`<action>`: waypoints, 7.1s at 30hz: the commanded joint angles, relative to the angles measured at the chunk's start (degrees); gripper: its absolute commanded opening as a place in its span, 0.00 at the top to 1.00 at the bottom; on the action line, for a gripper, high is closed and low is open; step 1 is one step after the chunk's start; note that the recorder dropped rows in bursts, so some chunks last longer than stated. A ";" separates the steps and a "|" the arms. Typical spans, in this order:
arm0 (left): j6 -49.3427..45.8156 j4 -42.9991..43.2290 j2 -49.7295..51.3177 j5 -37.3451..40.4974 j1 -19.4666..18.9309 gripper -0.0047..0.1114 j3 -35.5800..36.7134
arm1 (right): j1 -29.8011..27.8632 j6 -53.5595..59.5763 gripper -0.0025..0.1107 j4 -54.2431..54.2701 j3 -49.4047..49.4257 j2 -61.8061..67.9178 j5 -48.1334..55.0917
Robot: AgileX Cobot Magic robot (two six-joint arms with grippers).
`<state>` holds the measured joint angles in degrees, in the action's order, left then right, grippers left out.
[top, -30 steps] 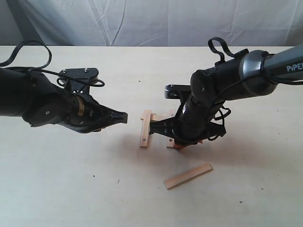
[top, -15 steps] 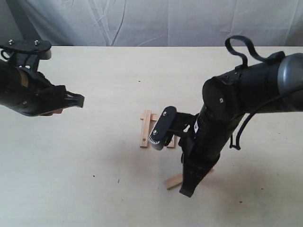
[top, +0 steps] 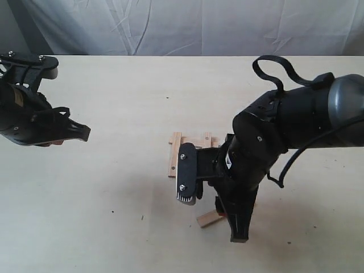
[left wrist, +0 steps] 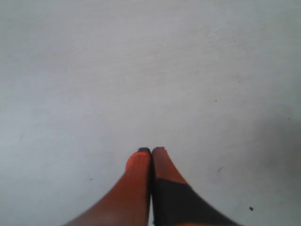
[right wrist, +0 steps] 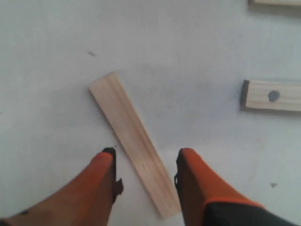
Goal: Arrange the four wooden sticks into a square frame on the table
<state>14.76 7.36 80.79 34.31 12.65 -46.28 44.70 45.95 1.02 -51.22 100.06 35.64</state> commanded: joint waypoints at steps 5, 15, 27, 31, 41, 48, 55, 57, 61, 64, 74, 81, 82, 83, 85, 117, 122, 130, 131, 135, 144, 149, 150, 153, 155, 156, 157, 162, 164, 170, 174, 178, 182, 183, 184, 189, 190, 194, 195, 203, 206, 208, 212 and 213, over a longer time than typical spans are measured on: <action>-0.13 -0.69 -0.53 -1.41 -0.12 0.96 0.12 | 0.09 7.67 0.61 -0.50 0.73 3.44 -2.26; -0.13 -1.55 -0.53 -2.46 -0.12 0.96 0.12 | -0.01 9.71 0.61 -1.62 0.73 7.73 -4.89; -0.13 -1.32 -0.53 -2.07 -0.12 0.96 0.12 | -0.01 9.51 0.98 0.64 -0.56 8.99 -3.70; -0.13 -1.34 -0.53 -1.96 -0.12 0.96 0.12 | -0.01 7.19 0.98 1.14 -5.84 7.28 -1.92; -0.13 -1.93 -0.53 -2.43 -0.12 0.96 0.12 | -0.01 3.15 0.98 0.55 -24.30 12.37 6.62; -0.13 -1.81 -0.53 -2.43 -0.12 0.96 0.12 | -0.01 -5.97 0.98 -4.78 -26.30 18.09 5.31; -0.13 -1.80 -0.53 -2.72 -0.12 0.96 0.12 | -0.01 -7.17 0.98 -5.65 -26.30 19.48 3.12; -0.13 -1.80 -0.53 -2.72 -0.12 0.96 0.12 | -0.01 -7.17 0.98 -5.77 -26.30 19.48 3.58; -0.13 -1.80 -0.53 -2.91 -0.12 0.96 0.12 | -0.01 -7.17 0.98 -5.93 -26.30 19.48 4.21; -0.13 -1.80 -0.53 -3.02 -0.12 0.96 0.12 | -0.01 -7.17 0.98 -5.93 -27.43 18.89 6.28; -0.25 -1.80 -0.53 -3.02 -0.12 0.96 0.12 | -0.01 -6.96 0.98 -10.02 -27.75 17.49 11.20; -0.18 -1.91 -0.53 -3.13 -0.12 0.96 0.12 | -0.01 -7.06 0.98 -9.57 -27.75 19.61 9.86; -0.18 -1.91 -0.53 -3.13 -0.12 0.96 0.12 | -0.01 -7.06 0.98 -9.57 -27.75 19.61 9.86; -0.18 -1.91 -0.53 -3.25 -0.12 0.96 0.12 | -0.01 -7.06 0.98 -9.57 -27.75 19.61 9.86; -0.18 -1.91 -0.53 -3.34 -0.12 0.96 0.12 | -0.01 -7.06 0.98 -9.57 -27.75 19.61 9.86; -0.18 -2.59 -0.53 -3.46 -0.12 0.96 0.12 | -11.40 -30.20 0.60 -1.56 -28.02 16.88 7.86; -0.18 -2.60 -0.53 -3.57 -0.12 0.96 0.12 | -11.40 -31.62 0.60 -1.02 -27.91 18.92 7.34; -0.18 -2.60 -0.53 -3.57 -0.12 0.96 0.12 | -11.40 -32.80 0.60 -0.43 -27.91 19.67 7.81; -0.18 -2.60 -0.53 -3.57 -0.12 0.96 0.12 | -11.40 -32.80 0.60 -0.43 -27.91 19.56 8.11; -0.18 -2.85 -0.53 -3.57 -0.12 0.96 0.12 | -11.40 -32.70 0.60 1.67 -27.91 19.29 8.78; -0.18 -2.85 -0.53 -3.57 -0.12 0.96 0.12 | -11.40 -32.70 0.60 2.54 -27.91 20.69 8.68; -0.18 -3.08 -0.53 -4.04 -0.12 0.96 0.12 | -11.40 -32.70 0.61 1.91 -27.91 20.69 8.56; -0.18 -3.16 -0.53 -4.16 -0.12 0.96 0.12 | -11.40 -32.70 0.61 1.91 -27.91 20.69 8.56; -0.18 -3.32 -0.53 -4.16 -0.12 0.96 0.12 | -11.40 -32.70 0.61 1.91 -27.91 20.90 8.56; -0.18 -3.32 -0.53 -4.16 -0.12 0.96 0.12 | -11.40 -32.70 0.61 2.08 -27.91 21.27 8.56; -0.18 -3.32 -0.53 -4.16 -0.12 0.96 0.12 | -11.40 -32.70 0.61 2.08 -27.91 21.43 8.79; -0.18 -3.32 -0.53 -4.16 -0.12 0.96 0.12 | -11.40 -32.82 0.61 1.37 -27.91 21.53 9.36; -0.28 -3.30 -0.53 -4.26 -0.12 0.96 0.12 | -11.40 -35.59 0.61 -1.99 -27.91 18.31 10.28; -0.28 -3.30 -0.53 -4.26 -0.12 0.96 0.12 | -11.40 -35.71 0.61 -1.75 -27.91 18.65 10.17; -0.28 -3.43 -0.53 -4.51 -0.12 0.96 0.12 | -11.40 -35.71 0.74 -0.53 -27.91 21.72 10.49; -0.28 -3.43 -0.53 -4.51 -0.12 0.96 0.12 | -11.55 -36.48 0.98 -1.02 -27.91 20.32 11.39; -0.41 -3.29 -0.53 -4.28 -0.12 0.96 0.12 | -12.75 -41.73 0.97 -2.00 -27.91 16.69 13.11; -0.41 -3.06 -0.53 -4.15 -0.12 0.96 0.12 | -15.96 -45.95 0.97 -2.48 -27.66 13.40 18.28; -0.41 -3.06 -0.53 -4.06 -0.12 0.96 0.12 | -16.97 -46.26 0.97 -2.48 -26.83 12.81 19.18; -0.41 -3.06 -0.53 -3.98 -0.12 0.96 0.12 | -18.01 -46.94 0.97 -2.48 -25.37 12.29 19.18; -0.41 -3.06 -0.53 -3.98 -0.12 0.96 0.12 | -22.41 -49.60 0.97 -2.48 -15.28 10.40 12.47; -0.41 -3.06 -0.53 -3.98 -0.12 0.96 0.12 | -22.78 -49.60 0.97 -2.39 -13.81 10.40 11.15; -0.41 -3.06 -0.53 -4.42 -0.12 0.96 0.12 | -23.59 -49.60 0.97 -2.39 -9.21 10.40 5.92; -0.41 -3.06 -0.53 -4.42 -0.12 0.96 0.12 | -23.59 -49.60 0.97 -2.39 -9.03 10.40 5.43; -0.41 -3.06 -0.43 -4.63 -0.12 0.96 0.12 | -23.59 -49.60 0.62 -2.06 -9.13 10.40 3.01; -0.41 -3.06 -0.43 -4.63 -0.12 0.96 0.12 | -23.59 -49.60 0.52 -2.01 -9.13 10.22 4.37; -0.41 -3.06 -0.43 -4.63 -0.12 0.96 0.12 | -23.59 -49.60 0.54 -2.01 -9.13 9.64 5.27; -0.41 -3.06 -0.43 -4.63 -0.12 0.96 0.12 | -23.59 -48.75 0.55 -0.10 -9.13 8.17 6.08; -0.41 -3.06 -0.43 -4.63 -0.12 0.96 0.12 | -23.59 -48.62 0.55 0.54 -9.13 8.17 6.08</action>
<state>14.51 4.44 80.79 30.10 12.65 -46.28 21.46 -3.45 0.34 -60.54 109.14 41.09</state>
